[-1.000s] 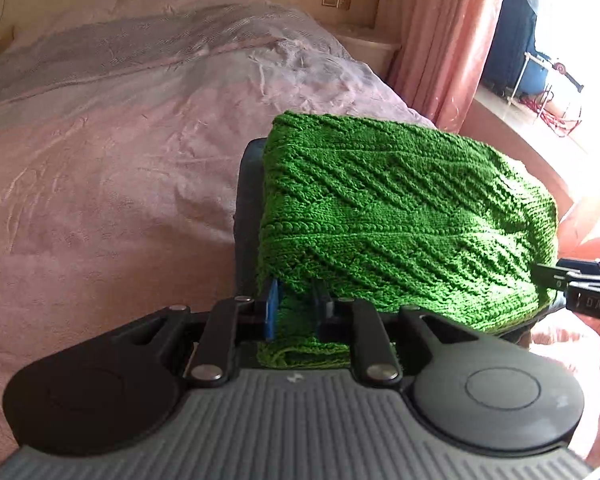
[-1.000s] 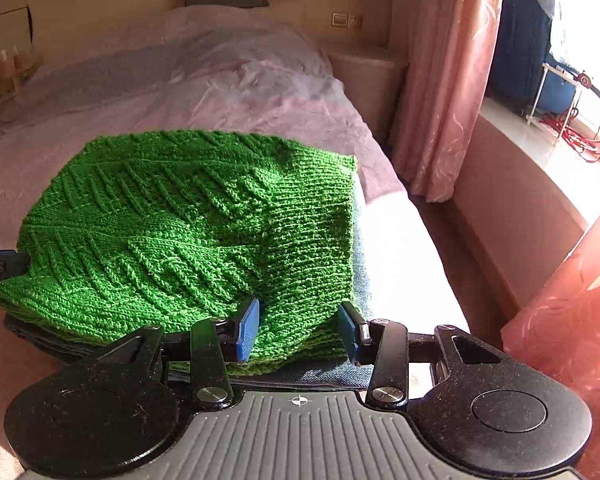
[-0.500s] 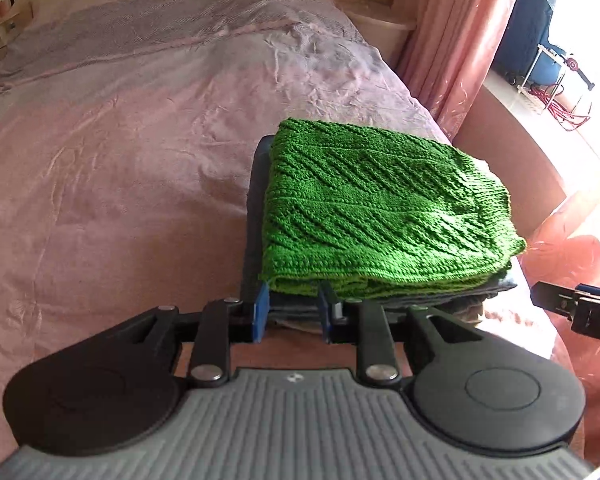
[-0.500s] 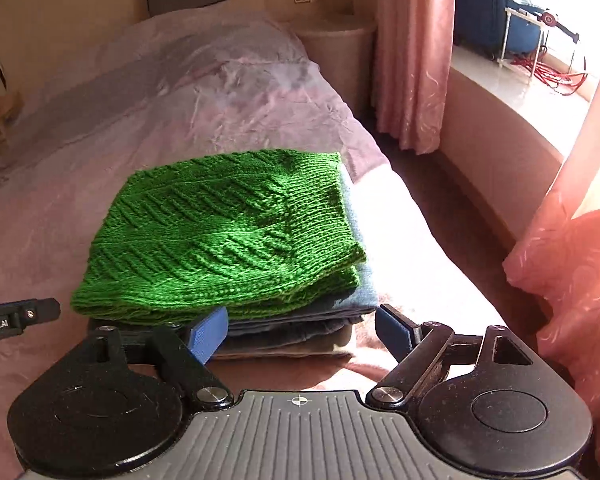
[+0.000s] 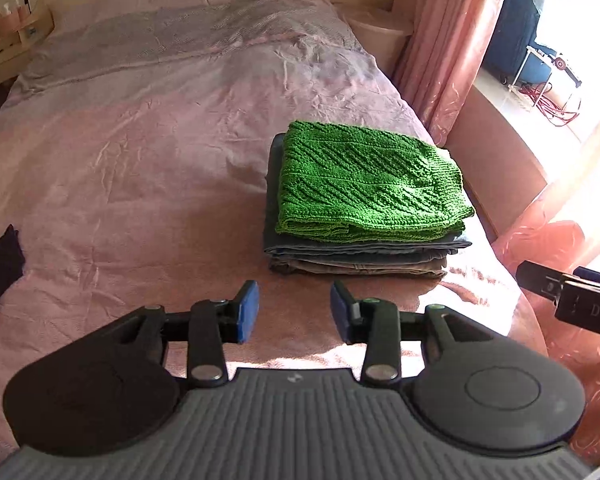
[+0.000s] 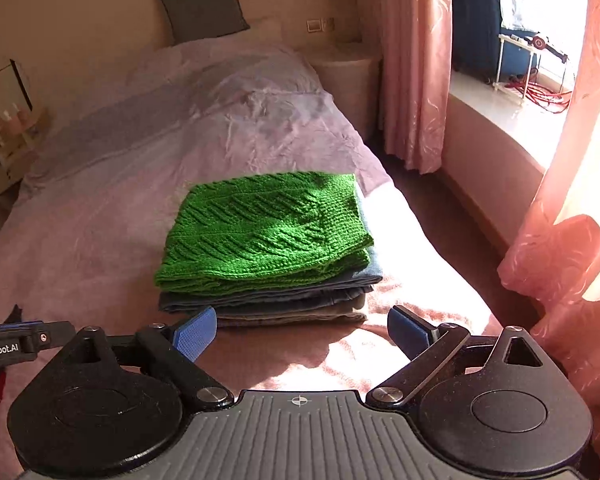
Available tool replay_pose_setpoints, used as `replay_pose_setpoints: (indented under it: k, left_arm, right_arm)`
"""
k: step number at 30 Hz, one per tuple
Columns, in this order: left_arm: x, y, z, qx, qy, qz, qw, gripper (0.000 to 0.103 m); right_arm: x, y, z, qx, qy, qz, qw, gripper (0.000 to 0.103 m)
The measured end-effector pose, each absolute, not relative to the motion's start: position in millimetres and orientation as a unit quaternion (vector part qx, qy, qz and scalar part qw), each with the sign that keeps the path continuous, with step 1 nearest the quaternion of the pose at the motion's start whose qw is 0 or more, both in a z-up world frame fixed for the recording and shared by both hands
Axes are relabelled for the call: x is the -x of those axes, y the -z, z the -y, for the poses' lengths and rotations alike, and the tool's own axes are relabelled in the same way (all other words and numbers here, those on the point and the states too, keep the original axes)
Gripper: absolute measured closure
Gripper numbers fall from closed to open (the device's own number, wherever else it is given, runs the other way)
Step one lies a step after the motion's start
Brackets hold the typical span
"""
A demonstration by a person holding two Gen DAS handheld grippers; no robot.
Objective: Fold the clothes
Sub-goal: 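Open both grippers and pull them back from the stack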
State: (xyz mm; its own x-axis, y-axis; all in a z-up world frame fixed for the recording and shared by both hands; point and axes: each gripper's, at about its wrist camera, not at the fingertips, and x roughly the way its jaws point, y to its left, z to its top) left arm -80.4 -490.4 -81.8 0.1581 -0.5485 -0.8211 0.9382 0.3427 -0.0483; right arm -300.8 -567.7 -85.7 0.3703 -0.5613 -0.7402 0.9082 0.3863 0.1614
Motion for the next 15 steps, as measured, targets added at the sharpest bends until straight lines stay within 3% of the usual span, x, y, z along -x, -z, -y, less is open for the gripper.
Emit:
replay_pose_setpoints:
  k: [3,5,15]
  left_arm:
    - [84,65,477,-0.254,0.514,-0.375,0.728,0.063]
    - [87,54,468,-0.258,0.512,-0.365,0.734,0.061]
    - [102,21,431,-0.255,0.520,-0.338,0.742,0.046]
  right_arm:
    - [299,68,550,-0.283,0.470,-0.292,0.783,0.007]
    - [299,59,539,-0.284,0.471,-0.289,0.784,0.001]
    - [313,21,498,-0.281,0.482,-0.262,0.787,0.001]
